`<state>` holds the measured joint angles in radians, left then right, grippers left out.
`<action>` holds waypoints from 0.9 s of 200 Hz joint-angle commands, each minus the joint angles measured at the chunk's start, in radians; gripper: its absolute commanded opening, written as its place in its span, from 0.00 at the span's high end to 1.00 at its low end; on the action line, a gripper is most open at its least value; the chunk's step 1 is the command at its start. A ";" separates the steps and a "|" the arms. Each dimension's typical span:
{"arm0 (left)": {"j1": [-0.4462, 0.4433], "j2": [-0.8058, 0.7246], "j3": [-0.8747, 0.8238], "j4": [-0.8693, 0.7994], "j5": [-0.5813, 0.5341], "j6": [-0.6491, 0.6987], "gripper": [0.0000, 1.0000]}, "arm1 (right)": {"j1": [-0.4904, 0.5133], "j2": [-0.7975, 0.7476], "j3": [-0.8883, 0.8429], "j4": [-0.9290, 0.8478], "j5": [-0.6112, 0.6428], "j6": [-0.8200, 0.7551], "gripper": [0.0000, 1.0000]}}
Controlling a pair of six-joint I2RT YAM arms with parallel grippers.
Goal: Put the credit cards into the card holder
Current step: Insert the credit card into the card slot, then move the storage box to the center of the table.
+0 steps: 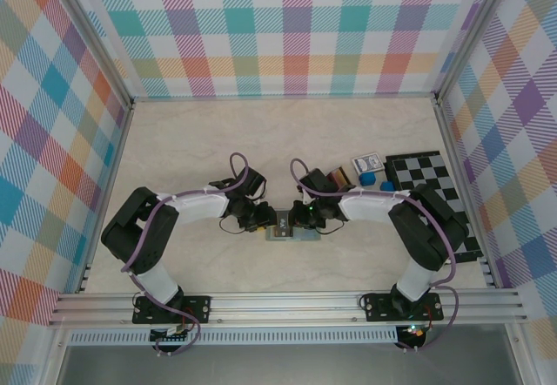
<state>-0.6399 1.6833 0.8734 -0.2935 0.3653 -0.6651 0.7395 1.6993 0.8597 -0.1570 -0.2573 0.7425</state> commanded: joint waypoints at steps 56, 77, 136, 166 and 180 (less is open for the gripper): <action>-0.015 -0.109 -0.019 -0.055 -0.128 -0.010 0.49 | 0.014 -0.179 0.099 -0.272 0.162 -0.103 0.73; -0.015 -0.123 -0.002 -0.056 -0.128 -0.015 0.47 | -0.011 -0.251 0.129 -0.402 0.331 -0.107 0.68; -0.035 0.002 0.206 -0.026 -0.029 -0.046 0.46 | -0.246 -0.305 0.220 -0.620 0.512 -0.274 0.63; -0.066 0.160 0.400 -0.069 -0.005 -0.065 0.44 | -0.323 -0.272 0.266 -0.639 0.507 -0.341 0.58; -0.083 0.225 0.478 -0.083 0.004 -0.076 0.44 | -0.346 -0.254 0.281 -0.636 0.506 -0.371 0.55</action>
<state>-0.6888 1.8175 1.2449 -0.3199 0.3298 -0.7155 0.4244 1.4101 1.0973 -0.7448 0.2283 0.4610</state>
